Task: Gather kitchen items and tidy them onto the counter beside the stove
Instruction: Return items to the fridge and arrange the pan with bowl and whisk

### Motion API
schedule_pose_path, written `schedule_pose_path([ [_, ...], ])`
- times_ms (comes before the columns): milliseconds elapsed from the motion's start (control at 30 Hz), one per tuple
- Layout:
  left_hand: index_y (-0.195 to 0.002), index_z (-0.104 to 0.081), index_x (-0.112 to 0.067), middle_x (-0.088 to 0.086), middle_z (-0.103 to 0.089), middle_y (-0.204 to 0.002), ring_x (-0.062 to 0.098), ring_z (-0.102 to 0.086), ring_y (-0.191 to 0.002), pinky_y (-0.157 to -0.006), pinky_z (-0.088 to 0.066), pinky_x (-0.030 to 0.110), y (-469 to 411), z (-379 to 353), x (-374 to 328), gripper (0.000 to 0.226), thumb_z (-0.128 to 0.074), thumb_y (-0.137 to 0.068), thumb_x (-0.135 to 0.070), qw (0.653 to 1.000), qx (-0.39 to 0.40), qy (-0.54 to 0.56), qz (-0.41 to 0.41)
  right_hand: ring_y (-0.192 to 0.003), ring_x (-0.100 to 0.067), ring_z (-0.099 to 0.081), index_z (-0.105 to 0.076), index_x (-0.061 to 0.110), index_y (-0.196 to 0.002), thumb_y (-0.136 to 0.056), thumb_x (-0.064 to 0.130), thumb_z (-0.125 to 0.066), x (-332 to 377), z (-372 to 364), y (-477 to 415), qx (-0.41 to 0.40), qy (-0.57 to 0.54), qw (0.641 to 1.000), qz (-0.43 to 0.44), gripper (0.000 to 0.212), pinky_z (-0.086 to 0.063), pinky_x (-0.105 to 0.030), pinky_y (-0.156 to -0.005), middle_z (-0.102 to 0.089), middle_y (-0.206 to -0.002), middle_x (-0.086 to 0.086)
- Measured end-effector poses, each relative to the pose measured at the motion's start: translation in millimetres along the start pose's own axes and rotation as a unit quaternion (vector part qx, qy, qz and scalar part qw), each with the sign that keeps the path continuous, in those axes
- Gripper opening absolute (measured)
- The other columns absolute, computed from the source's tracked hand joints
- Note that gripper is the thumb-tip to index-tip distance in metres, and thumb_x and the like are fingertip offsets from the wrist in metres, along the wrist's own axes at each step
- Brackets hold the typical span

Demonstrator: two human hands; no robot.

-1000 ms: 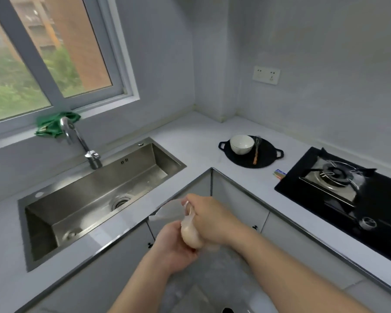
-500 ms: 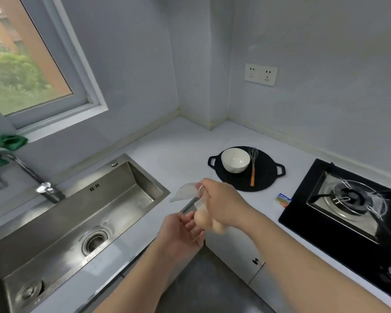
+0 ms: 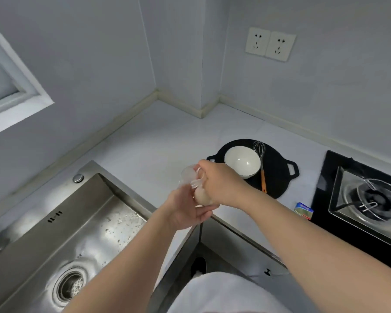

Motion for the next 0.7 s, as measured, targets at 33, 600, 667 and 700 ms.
schedule_pose_path([
  [33,-0.106,-0.063,-0.017,0.01,-0.07,-0.113,0.033,-0.071,-0.097,-0.084,-0.052,0.038,-9.9,4.6,-10.1,0.03,-0.039,-0.1,-0.035,1.0,0.004,-0.002,-0.002,-0.085,-0.02,-0.055,-0.052,0.023,-0.116,-0.085,0.016,-0.057,-0.9,1.6,-12.6,0.001,-0.002,1.0,-0.015,0.032,-0.038,-0.026,-0.059,-0.052,-0.084,0.009],
  [600,-0.13,-0.06,-0.006,0.017,-0.063,-0.128,0.038,-0.064,-0.109,-0.091,-0.055,0.048,-92.4,35.4,-87.3,0.051,-0.052,-0.084,-0.026,0.994,0.019,0.099,0.046,-0.086,-0.021,-0.057,-0.048,0.023,-0.092,-0.089,0.006,-0.041,-20.9,5.1,-125.4,-0.027,-0.088,0.991,-0.093,0.018,-0.045,-0.031,-0.064,-0.058,-0.101,0.002],
  [667,-0.131,-0.058,-0.003,0.017,-0.063,-0.128,0.037,-0.064,-0.108,-0.098,-0.051,0.048,-94.3,36.8,-92.3,0.054,-0.043,-0.081,-0.018,0.992,0.011,0.118,0.031,-0.087,-0.02,-0.053,-0.044,0.019,-0.081,-0.09,0.003,-0.04,-22.5,12.2,-132.5,-0.047,-0.071,0.992,-0.093,0.019,-0.039,-0.025,-0.064,-0.052,-0.098,0.001],
  [700,-0.132,-0.057,-0.002,0.017,-0.065,-0.123,0.036,-0.064,-0.107,-0.1,-0.05,0.048,-94.7,38.5,-94.1,0.056,-0.04,-0.081,-0.015,0.993,0.003,0.118,0.025,-0.082,-0.017,-0.052,-0.04,0.019,-0.075,-0.09,0.0,-0.039,-24.1,15.6,-134.5,-0.057,-0.075,0.991,-0.097,0.024,-0.036,-0.02,-0.06,-0.051,-0.09,0.003],
])
Point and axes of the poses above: each hand's wrist, its own y-axis away from the middle knuckle, its own z-axis out of the back of the hand, x = y × z, the point moved 7 cm from there along -y, towards the middle knuckle
